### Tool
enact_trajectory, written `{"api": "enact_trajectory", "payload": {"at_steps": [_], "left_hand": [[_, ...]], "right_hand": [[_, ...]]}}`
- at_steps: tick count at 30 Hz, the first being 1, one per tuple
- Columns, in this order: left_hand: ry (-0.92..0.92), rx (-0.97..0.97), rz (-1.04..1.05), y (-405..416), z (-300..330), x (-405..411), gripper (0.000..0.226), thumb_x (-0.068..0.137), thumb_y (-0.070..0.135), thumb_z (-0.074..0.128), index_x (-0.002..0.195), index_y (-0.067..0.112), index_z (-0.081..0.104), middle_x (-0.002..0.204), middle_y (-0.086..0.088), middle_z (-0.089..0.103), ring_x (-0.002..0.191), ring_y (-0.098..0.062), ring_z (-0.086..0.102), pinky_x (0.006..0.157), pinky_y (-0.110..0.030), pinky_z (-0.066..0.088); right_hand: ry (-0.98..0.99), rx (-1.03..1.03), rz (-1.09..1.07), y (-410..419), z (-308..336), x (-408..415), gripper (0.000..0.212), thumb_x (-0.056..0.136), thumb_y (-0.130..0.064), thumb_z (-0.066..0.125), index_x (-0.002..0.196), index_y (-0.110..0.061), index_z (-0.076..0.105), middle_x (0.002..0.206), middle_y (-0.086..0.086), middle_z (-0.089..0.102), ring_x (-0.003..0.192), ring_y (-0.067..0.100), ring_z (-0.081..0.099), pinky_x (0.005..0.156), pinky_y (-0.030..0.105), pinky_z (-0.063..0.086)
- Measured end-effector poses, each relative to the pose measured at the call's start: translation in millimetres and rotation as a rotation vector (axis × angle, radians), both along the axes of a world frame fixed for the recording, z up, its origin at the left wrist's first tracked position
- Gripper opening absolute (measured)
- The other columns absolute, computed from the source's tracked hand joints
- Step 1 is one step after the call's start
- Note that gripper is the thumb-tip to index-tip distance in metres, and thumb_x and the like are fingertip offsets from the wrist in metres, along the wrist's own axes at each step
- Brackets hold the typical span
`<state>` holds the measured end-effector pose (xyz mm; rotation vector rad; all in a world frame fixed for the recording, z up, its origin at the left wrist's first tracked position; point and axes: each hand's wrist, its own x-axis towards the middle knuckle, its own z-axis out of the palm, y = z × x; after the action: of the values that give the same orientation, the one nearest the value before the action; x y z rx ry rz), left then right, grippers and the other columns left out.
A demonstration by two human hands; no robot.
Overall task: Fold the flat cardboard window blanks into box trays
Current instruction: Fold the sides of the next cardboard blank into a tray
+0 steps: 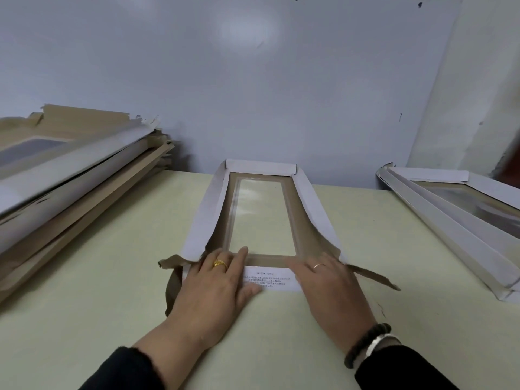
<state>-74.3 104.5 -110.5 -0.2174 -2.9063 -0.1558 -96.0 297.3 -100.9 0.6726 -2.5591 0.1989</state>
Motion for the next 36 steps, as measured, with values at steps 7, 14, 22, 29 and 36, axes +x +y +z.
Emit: {"api": "enact_trajectory", "payload": {"at_steps": [7, 14, 22, 29, 36], "left_hand": [[-0.184, 0.078, 0.025, 2.2, -3.0, -11.9, 0.062, 0.093, 0.060, 0.018, 0.147, 0.036, -0.002, 0.156, 0.011, 0.000, 0.143, -0.007, -0.007, 0.110, -0.028, 0.021], [-0.283, 0.129, 0.017, -5.1, -4.5, -13.6, 0.061, 0.094, 0.059, 0.015, 0.147, 0.035, -0.003, 0.153, 0.019, -0.015, 0.142, -0.004, -0.010, 0.112, -0.028, 0.016], [-0.091, 0.178, -0.016, -10.0, 0.3, -8.4, 0.049, 0.094, 0.053, 0.031, 0.140, 0.035, 0.029, 0.151, 0.018, 0.019, 0.138, -0.003, 0.020, 0.104, -0.023, 0.030], [0.110, 0.277, -0.075, -12.7, 12.0, 3.4, 0.047, 0.093, 0.054, 0.029, 0.102, 0.025, 0.065, 0.102, 0.011, 0.062, 0.102, -0.008, 0.054, 0.085, -0.028, 0.043], [0.029, 0.248, -0.111, -16.8, 17.5, 16.7, 0.036, 0.088, 0.058, 0.040, 0.089, 0.027, 0.059, 0.087, 0.016, 0.053, 0.080, -0.001, 0.048, 0.073, -0.017, 0.039]], "right_hand": [[-0.320, 0.106, 0.151, -13.8, -8.2, -7.2, 0.052, 0.099, -0.042, 0.021, 0.148, -0.028, 0.009, 0.155, -0.013, -0.001, 0.141, 0.003, -0.006, 0.112, 0.026, -0.012], [-0.531, -0.027, 0.060, 4.4, -15.1, -14.1, 0.056, 0.100, -0.037, 0.025, 0.148, -0.018, 0.004, 0.155, -0.009, -0.005, 0.140, 0.001, -0.008, 0.103, 0.009, -0.010], [-0.378, -0.175, -0.026, 17.2, -7.7, -12.5, 0.033, 0.093, -0.039, 0.046, 0.125, -0.031, 0.040, 0.130, -0.009, 0.049, 0.120, 0.007, 0.044, 0.086, 0.020, 0.037], [-0.166, -0.196, -0.013, 17.0, 3.6, -0.9, 0.017, 0.087, -0.029, 0.056, 0.087, -0.024, 0.040, 0.081, -0.008, 0.060, 0.075, 0.016, 0.055, 0.061, 0.026, 0.037], [-0.269, -0.156, 0.061, 17.0, -2.5, 8.6, 0.036, 0.078, -0.048, 0.057, 0.069, -0.024, 0.031, 0.090, -0.004, 0.064, 0.087, 0.013, 0.059, 0.071, 0.028, 0.047]]}}
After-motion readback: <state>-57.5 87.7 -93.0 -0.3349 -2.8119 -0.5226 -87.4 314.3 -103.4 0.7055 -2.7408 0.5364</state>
